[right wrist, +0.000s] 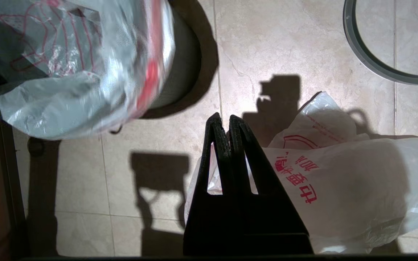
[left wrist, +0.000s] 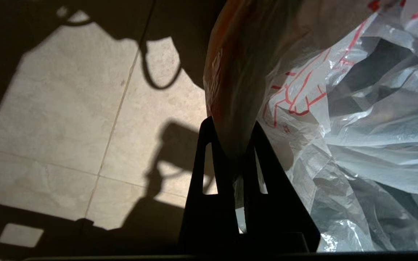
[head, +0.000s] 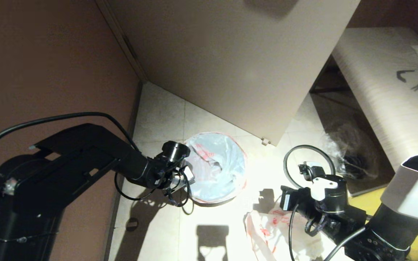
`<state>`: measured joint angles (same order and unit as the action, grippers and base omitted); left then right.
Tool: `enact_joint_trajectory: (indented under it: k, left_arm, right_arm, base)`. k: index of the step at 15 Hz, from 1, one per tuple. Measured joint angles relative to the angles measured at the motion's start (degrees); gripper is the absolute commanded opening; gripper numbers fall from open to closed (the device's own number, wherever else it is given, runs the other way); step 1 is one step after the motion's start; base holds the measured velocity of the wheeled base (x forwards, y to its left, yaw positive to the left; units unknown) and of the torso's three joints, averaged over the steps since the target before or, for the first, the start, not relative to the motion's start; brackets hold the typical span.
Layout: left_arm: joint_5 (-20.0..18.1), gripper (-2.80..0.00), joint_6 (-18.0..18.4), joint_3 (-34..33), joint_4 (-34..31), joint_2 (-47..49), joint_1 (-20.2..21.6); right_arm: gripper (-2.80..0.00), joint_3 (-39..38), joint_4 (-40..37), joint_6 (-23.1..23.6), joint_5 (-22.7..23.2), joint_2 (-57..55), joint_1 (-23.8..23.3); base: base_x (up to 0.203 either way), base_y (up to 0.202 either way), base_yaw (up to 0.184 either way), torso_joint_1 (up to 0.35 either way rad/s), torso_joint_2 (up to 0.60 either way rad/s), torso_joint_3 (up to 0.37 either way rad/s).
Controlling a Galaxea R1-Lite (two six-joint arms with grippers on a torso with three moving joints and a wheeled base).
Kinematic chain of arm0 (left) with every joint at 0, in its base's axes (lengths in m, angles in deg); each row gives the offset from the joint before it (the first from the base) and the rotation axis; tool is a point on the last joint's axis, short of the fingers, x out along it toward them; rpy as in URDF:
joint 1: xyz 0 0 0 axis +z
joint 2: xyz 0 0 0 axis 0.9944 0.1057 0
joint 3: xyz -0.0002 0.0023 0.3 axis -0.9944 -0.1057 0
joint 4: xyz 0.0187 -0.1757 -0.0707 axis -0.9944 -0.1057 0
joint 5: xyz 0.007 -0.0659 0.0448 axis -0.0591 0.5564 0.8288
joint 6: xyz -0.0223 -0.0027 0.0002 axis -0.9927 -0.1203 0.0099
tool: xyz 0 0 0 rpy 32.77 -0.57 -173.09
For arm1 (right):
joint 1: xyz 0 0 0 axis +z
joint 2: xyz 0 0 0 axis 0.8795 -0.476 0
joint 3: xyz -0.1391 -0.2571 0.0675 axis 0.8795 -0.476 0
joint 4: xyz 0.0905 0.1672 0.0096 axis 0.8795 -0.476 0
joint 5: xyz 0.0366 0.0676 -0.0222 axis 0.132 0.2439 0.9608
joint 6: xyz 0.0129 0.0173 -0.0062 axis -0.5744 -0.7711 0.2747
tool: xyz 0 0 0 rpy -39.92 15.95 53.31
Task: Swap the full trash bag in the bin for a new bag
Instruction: Put the new garbage bag on the trash can
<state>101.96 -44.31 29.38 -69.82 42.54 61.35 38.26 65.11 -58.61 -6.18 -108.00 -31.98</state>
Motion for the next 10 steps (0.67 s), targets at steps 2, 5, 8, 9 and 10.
enact_joint_trajectory:
  k: [2,5,8,9,10]
  left_arm:
    - [0.06,-2.8,-0.15,-1.27,-0.3,-0.45,-0.02]
    - [-0.24,-2.8,-0.22,-8.27,-0.07,-2.74,-0.85]
    - [-0.68,-2.8,-0.35,-17.26,2.76,-5.32,-2.8]
    - [-0.66,-2.8,-0.35,-20.35,4.96,-5.73,-3.67]
    - [-0.68,0.0,-0.28,-22.97,8.08,-5.95,-4.38]
  right_arm:
    - [-2.8,-0.05,-0.01,0.14,-0.09,0.11,0.09]
    - [-2.8,-0.37,-0.15,0.49,-0.2,0.67,0.17]
    - [-2.8,-0.84,-0.13,0.86,-0.22,1.48,0.2]
    - [-2.8,-1.0,-0.09,0.89,-0.22,1.69,0.2]
    - [-2.8,-1.18,-0.13,0.92,-0.22,1.85,0.2]
  base:
    - [0.0,0.0,0.0,0.0,0.0,0.0]
    - [0.0,0.0,0.0,0.0,0.0,0.0]
    - [0.0,0.0,0.0,0.0,0.0,0.0]
    - [0.0,0.0,0.0,0.0,0.0,0.0]
    - [0.0,0.0,0.0,0.0,0.0,0.0]
